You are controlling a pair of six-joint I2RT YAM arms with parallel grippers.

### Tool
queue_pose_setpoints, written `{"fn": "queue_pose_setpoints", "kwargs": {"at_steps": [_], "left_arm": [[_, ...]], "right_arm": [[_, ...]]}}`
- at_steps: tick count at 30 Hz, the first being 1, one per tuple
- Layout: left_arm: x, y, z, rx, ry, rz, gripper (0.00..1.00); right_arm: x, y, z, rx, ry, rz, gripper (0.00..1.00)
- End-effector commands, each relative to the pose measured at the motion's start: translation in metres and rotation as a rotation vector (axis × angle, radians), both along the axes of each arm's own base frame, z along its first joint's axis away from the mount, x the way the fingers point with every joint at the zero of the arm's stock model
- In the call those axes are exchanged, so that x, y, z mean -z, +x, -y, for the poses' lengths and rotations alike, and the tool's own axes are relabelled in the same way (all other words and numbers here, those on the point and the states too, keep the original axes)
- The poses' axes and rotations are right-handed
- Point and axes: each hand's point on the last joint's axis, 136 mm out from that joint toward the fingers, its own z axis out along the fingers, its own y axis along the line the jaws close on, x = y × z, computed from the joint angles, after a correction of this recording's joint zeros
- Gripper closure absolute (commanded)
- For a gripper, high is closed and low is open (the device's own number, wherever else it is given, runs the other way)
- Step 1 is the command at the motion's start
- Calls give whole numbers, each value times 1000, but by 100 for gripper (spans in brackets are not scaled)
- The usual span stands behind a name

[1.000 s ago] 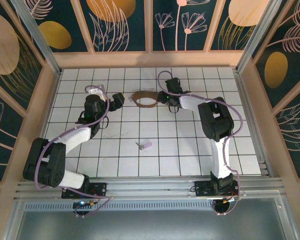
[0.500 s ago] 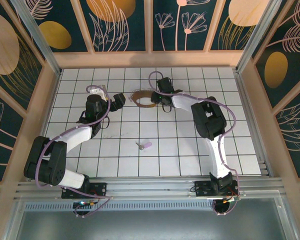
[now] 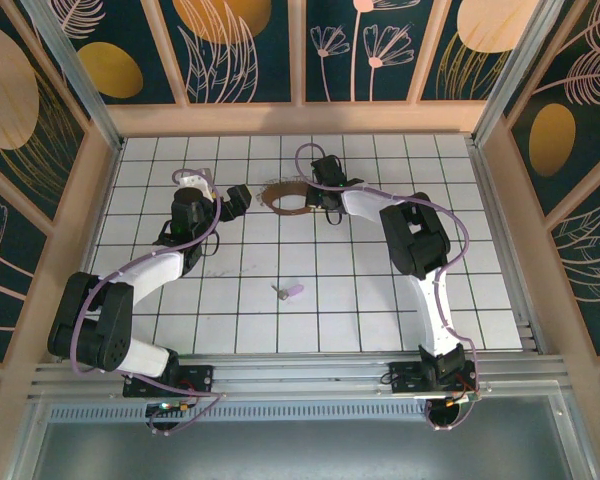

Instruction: Put the keys on the keyring

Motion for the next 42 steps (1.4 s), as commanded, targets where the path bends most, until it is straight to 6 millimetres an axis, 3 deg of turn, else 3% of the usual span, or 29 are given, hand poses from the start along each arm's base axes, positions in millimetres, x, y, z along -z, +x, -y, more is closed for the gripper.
{"fn": "queue_pose_setpoints", "kwargs": {"at_steps": [1,6,7,17,26,33,37,40,42], "left_arm": [[-10,1,6,17,-23,12,1],[-14,-1,7,23,-25,15,1],[-15,-2,7,26,-26,15,1],[-21,-16,13,59,-34,10,1],[-21,-39,17,67,-44,8,1],[-22,-47,24,81,-45,8,2],[-22,-45,27,88,-42,1,1],[-21,-45,29,93,-42,-2,1],[-20,-45,29,95,-40,-4,1]], "right_arm": [[3,-12,3,-17,-47,-18,100],[-8,-21,7,-24,-58,-7,100],[-11,-30,-1,-46,-64,-3,100],[-24,-92,-6,-106,-86,15,100],[-14,-147,3,-148,-111,-16,100],[-2,-168,13,-163,-127,-42,100],[-23,-164,16,-139,-110,4,57],[-49,-164,19,-125,-80,54,48],[-59,-166,23,-117,-71,71,47]]}}
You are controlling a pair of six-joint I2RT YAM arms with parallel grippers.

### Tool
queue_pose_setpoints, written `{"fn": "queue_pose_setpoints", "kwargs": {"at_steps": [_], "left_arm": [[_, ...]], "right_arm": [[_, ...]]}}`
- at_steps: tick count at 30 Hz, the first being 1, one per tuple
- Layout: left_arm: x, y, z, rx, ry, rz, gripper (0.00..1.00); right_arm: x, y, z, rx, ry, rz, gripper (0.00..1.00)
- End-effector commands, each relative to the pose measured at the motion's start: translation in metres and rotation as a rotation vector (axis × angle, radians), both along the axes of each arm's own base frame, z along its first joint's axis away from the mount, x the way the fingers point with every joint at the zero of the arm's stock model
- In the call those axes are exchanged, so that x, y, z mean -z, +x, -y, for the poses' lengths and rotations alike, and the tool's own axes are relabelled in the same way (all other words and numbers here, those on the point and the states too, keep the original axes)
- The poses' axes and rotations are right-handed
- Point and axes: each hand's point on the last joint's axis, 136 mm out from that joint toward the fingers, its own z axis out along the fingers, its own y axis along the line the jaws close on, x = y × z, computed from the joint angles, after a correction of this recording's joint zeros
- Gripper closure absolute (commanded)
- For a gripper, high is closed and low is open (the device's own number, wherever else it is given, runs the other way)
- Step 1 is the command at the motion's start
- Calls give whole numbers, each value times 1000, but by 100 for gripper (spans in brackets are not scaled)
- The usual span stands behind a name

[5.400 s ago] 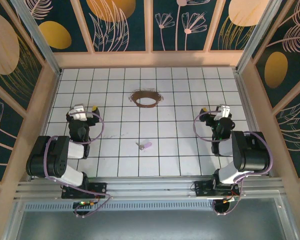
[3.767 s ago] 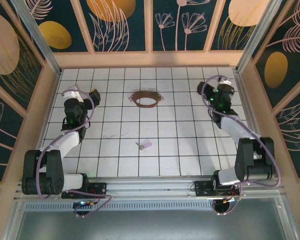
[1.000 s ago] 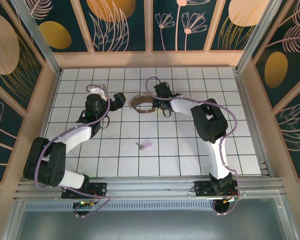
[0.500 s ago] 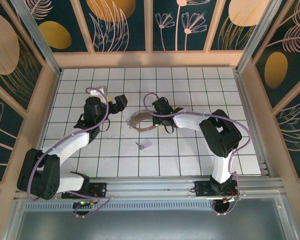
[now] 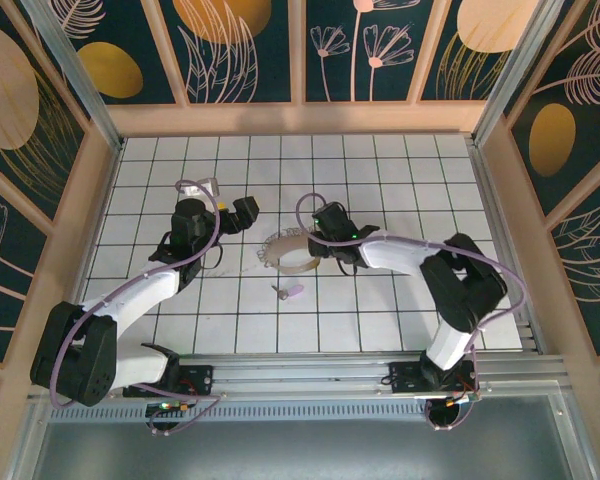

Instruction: Put the keys on the keyring

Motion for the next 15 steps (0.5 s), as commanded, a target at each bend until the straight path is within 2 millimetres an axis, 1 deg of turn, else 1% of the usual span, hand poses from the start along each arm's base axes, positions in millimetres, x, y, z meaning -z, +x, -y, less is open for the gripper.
{"fn": "queue_pose_setpoints", "kwargs": {"at_steps": [1,3,7,12,15], "left_arm": [[-3,1,3,-1,-9,-1,1],[-2,1,4,3,-9,-2,1],[-2,3,8,17,-16,5,1],[-8,8,17,50,-45,12,1],[-12,13,15,18,-76,3,1]], "right_arm": [[-28,-2,8,31,33,58,47],[-30,-8,10,32,48,57,47],[-26,-19,13,30,97,50,47],[-25,-24,13,25,117,48,47],[-24,-26,16,17,98,52,47]]}}
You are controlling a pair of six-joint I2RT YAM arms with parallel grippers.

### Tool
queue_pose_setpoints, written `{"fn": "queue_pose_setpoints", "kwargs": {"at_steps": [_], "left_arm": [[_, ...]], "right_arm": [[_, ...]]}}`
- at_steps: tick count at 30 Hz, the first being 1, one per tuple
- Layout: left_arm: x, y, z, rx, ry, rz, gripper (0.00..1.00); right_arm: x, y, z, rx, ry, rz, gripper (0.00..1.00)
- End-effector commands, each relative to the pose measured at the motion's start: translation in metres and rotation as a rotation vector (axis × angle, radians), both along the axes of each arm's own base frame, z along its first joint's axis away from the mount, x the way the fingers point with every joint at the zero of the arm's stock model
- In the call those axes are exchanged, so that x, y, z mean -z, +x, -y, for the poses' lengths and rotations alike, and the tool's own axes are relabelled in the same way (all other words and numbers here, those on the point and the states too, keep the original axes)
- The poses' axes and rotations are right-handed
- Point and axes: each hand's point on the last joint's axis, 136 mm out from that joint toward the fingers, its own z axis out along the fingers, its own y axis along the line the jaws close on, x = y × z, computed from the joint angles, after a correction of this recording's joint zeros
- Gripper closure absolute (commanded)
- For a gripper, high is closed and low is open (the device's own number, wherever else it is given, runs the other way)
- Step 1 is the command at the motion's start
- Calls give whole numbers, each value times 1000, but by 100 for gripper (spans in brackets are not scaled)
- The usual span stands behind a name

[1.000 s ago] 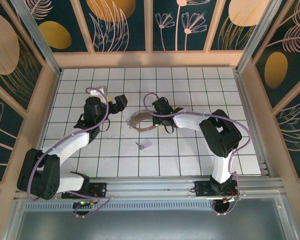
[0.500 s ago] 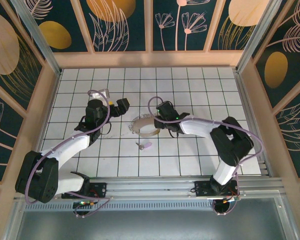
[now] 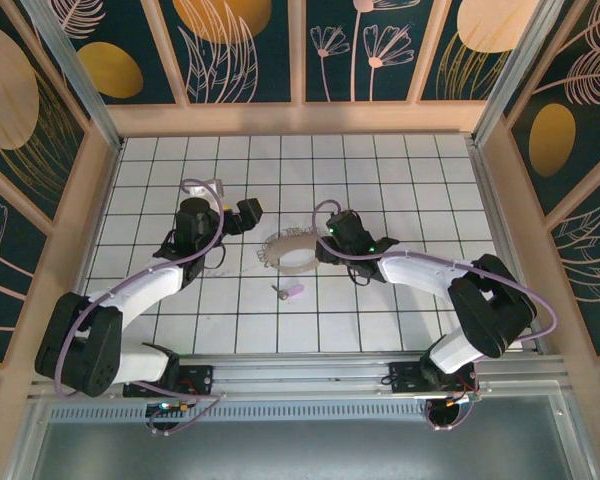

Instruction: Put the keys on the keyring

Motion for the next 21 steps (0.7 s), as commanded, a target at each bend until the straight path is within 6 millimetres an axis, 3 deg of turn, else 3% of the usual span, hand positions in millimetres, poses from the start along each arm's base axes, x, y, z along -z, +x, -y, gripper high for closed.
{"fn": "queue_pose_setpoints", "kwargs": {"at_steps": [1,8,16,21], "left_arm": [[-27,10,8,-7,-68,49,1],[-28,7,23,-4,-39,54,1],[0,-5,71,86,28,1,1],[23,-9,90,95,69,-63,1]], "right_arm": [[-12,-1,-3,-11,27,35,47],[-2,-5,7,-15,-3,50,46],[-1,-7,9,-24,25,60,32],[-5,-1,15,-16,86,49,23]]}}
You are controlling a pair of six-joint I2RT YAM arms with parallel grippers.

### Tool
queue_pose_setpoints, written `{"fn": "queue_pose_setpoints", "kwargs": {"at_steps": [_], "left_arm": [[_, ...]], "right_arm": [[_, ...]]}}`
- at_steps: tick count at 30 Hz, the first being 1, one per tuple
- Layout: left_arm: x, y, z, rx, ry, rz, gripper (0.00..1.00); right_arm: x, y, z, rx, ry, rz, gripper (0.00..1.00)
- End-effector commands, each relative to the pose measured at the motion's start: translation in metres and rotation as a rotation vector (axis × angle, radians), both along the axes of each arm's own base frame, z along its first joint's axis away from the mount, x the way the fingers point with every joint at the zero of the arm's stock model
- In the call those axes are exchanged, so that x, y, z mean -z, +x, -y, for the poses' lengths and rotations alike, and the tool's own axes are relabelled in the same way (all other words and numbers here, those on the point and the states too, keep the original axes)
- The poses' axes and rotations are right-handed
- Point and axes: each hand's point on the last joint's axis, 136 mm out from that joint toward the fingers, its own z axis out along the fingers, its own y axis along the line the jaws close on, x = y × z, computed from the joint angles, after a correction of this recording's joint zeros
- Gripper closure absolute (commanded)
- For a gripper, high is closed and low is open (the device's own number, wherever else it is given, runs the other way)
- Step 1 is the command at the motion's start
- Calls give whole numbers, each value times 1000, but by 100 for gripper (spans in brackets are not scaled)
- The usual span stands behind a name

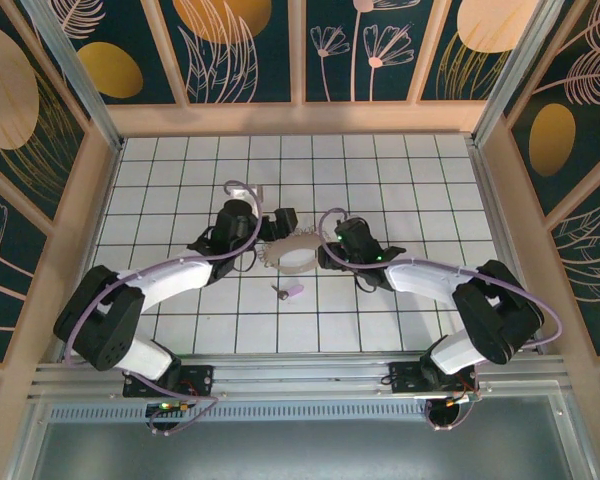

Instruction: Put the keys on the keyring

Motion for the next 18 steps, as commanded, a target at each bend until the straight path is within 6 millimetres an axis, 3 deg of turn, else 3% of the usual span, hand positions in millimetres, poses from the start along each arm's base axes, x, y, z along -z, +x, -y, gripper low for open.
{"fn": "queue_pose_setpoints", "kwargs": {"at_steps": [1,9,18], "left_arm": [[4,2,7,-25,14,-15,1],[31,-11,18,-9,13,-78,1],[58,-22,17,-2,2,-148,1]], "right_arm": [[-16,5,1,-6,83,27,23],[-19,5,11,-6,205,-25,23],[-14,-11,-4,-86,274,-71,28]]}}
